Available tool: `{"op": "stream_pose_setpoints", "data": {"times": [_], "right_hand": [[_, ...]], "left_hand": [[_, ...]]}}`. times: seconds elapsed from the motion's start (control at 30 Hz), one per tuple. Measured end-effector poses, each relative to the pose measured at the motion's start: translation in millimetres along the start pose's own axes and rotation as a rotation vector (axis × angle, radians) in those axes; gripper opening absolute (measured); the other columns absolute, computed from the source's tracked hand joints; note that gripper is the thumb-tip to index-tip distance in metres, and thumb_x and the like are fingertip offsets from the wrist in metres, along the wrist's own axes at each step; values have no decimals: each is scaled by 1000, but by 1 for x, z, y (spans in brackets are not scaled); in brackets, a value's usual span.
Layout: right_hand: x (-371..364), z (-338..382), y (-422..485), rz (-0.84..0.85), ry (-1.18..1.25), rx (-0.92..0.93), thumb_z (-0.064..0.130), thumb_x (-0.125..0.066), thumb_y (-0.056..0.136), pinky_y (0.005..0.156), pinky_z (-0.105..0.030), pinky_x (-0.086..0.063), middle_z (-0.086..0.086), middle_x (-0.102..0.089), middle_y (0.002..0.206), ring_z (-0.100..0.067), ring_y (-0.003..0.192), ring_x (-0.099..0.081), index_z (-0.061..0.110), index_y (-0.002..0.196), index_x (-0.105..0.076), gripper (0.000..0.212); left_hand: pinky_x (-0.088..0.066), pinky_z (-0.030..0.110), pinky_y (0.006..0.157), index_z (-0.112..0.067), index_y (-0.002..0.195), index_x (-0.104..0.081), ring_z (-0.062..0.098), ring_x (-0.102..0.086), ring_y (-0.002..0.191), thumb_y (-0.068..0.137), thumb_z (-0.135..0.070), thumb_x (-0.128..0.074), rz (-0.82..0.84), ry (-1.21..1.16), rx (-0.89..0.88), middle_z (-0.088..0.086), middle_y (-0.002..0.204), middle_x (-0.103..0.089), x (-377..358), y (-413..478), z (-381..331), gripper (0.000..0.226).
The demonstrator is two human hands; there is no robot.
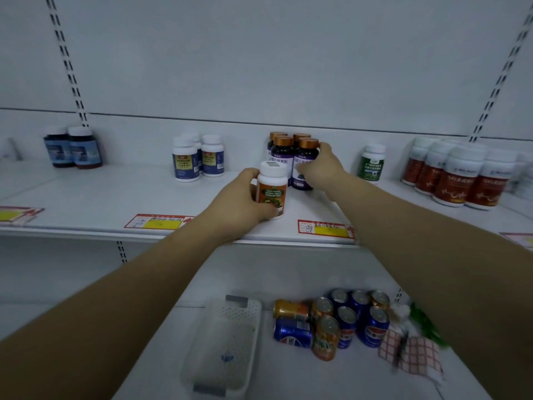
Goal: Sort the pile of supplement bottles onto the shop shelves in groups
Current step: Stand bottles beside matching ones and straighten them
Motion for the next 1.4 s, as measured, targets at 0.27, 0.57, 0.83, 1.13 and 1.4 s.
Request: {"op": "stream_pose_setpoints", "data": {"times": [0.27, 0.57, 0.83, 1.13, 1.4], "right_hand": [[12, 34, -91, 140, 241, 221, 44, -47, 97, 95, -34, -48, 0, -58, 122, -15, 108, -57, 24, 127, -52, 37], [112, -7, -140, -204, 451, 72, 29, -66, 88, 79, -31, -57, 0, -66, 102, -13, 90, -67, 18, 121, -57, 36], [251, -89, -202, -436, 373, -15, 33, -65, 87, 74, -34, -58, -1, -69, 94, -18, 87, -69, 20, 99, -63, 17], [442, -202, -275, -542, 283, -105, 27, -66, 87, 66, -34, -54, -5, -66, 88, -19, 79, -67, 21, 91, -62, 9], [575, -291, -304, -588, 251, -188, 25, -65, 89, 72, -32, -56, -3, -66, 92, -15, 80, -67, 22, 93, -58, 9]], "left_hand": [[-45, 22, 79, -29, 112, -43, 8, -60, 92, 79, -23, -75, -45, -117, -61, -6, 110, -61, -1, -6, -12, 46], [-46, 16, 68, -25, 129, -44, 5, -62, 91, 83, -19, -70, 213, -432, -209, -4, 112, -61, -84, -23, -92, 54], [-49, 42, 96, -24, 129, -45, 18, -61, 105, 80, -20, -73, 530, -514, -236, 1, 112, -64, -226, -58, -179, 56], [-46, 33, 95, -21, 139, -36, 9, -58, 98, 81, -21, -72, 709, -461, -285, 0, 118, -60, -418, -113, -310, 68], [-46, 25, 79, -24, 146, -29, 7, -58, 92, 81, -20, -71, 824, -292, -412, -9, 104, -60, -554, -134, -408, 77]]}}
Point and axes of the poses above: each hand's wrist, its own y-axis towards the middle knuckle, its own x-axis out of the back of the hand, z = x × y, the point moved 5 cm from there along y, towards the middle knuckle
